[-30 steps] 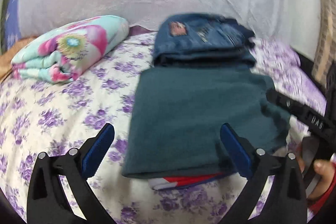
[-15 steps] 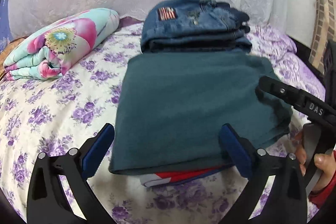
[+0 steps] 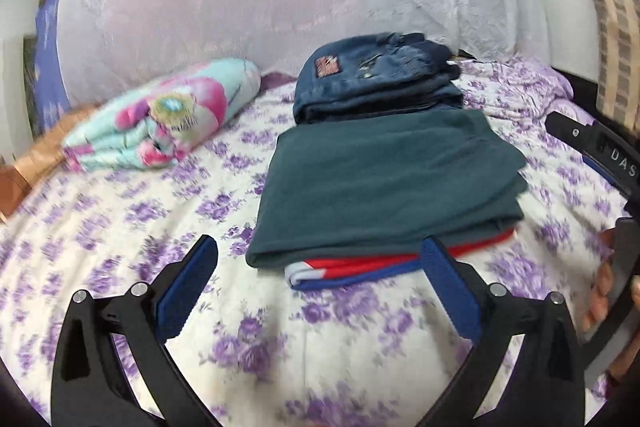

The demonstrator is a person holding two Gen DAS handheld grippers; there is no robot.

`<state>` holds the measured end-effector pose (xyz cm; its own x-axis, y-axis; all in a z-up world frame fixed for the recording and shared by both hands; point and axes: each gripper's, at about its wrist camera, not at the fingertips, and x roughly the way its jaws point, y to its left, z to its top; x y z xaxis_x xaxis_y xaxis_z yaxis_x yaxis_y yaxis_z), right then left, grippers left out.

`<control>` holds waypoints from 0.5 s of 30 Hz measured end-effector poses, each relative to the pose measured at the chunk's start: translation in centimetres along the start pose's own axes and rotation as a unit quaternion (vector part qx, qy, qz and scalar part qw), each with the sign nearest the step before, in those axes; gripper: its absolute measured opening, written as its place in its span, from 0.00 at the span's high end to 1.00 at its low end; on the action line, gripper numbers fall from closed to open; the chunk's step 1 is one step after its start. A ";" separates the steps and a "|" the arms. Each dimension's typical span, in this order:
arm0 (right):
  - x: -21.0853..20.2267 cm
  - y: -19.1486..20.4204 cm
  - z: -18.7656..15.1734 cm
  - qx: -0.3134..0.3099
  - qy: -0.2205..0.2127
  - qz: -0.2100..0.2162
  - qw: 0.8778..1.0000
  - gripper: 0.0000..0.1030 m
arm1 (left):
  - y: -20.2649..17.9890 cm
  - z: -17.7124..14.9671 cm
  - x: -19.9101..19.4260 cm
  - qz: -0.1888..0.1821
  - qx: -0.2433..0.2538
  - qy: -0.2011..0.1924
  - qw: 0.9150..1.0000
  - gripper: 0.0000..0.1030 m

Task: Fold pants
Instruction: 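Open the right gripper and withdraw from the stacked sweatpants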

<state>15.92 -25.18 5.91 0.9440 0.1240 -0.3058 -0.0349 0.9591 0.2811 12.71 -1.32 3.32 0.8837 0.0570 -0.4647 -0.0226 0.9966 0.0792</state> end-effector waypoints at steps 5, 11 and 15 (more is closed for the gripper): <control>-1.5 1.5 -0.8 -0.039 0.030 0.019 0.999 0.03 | -1.8 -0.6 -1.6 0.024 0.031 -0.009 0.999 0.04; -2.4 3.5 -1.4 -0.091 0.028 0.018 0.995 0.03 | -1.7 -0.6 -1.8 0.004 0.030 0.000 1.000 0.04; -2.4 3.2 -1.3 -0.082 0.028 0.016 0.996 0.03 | -1.3 -0.6 -1.1 -0.003 0.020 0.016 1.000 0.04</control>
<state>13.12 -22.07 6.32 0.9222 0.1638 -0.3503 -0.1211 0.9826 0.1406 11.45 -2.68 3.18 0.8681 0.0533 -0.4935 0.0017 0.9939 0.1103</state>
